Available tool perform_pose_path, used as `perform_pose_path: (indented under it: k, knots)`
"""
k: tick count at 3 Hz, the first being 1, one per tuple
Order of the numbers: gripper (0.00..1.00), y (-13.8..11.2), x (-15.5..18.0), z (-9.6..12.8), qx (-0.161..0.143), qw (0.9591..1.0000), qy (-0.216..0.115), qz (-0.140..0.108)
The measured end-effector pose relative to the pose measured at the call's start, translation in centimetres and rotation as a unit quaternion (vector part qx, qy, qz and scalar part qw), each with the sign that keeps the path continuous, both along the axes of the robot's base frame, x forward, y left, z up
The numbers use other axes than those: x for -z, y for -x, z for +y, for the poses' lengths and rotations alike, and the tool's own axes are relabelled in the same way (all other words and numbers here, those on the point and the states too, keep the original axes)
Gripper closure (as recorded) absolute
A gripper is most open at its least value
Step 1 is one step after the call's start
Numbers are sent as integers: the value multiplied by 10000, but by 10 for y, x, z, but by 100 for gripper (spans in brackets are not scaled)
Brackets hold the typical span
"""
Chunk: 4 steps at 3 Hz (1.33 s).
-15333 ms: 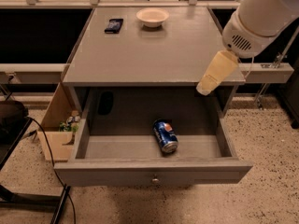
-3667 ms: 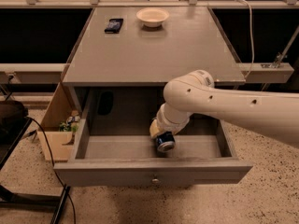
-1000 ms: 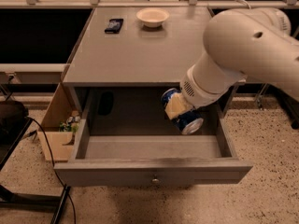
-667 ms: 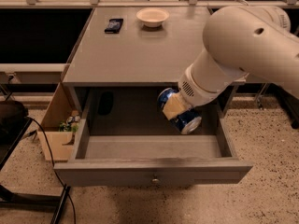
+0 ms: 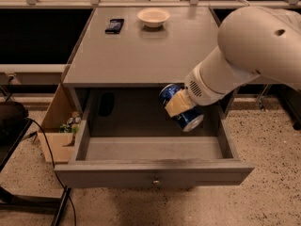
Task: Pick pepsi can from top drawer and place on counter
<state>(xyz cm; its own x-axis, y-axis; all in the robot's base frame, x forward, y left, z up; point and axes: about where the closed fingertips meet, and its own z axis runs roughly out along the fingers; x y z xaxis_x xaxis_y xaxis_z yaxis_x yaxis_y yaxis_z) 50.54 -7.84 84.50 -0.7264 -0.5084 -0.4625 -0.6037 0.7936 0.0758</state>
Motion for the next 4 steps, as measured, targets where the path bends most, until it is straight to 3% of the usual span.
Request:
perform_pose_path:
  k: [1, 2, 3, 4]
  knots:
    - [100, -12, -18, 2, -298, 9977, -329, -509]
    - [100, -25, -32, 1, -501, 9894, -860, -1058]
    - [100, -41, -39, -5, -485, 9720, -1745, -1499]
    - [100, -40, -35, -12, -649, 9603, -2111, -1706]
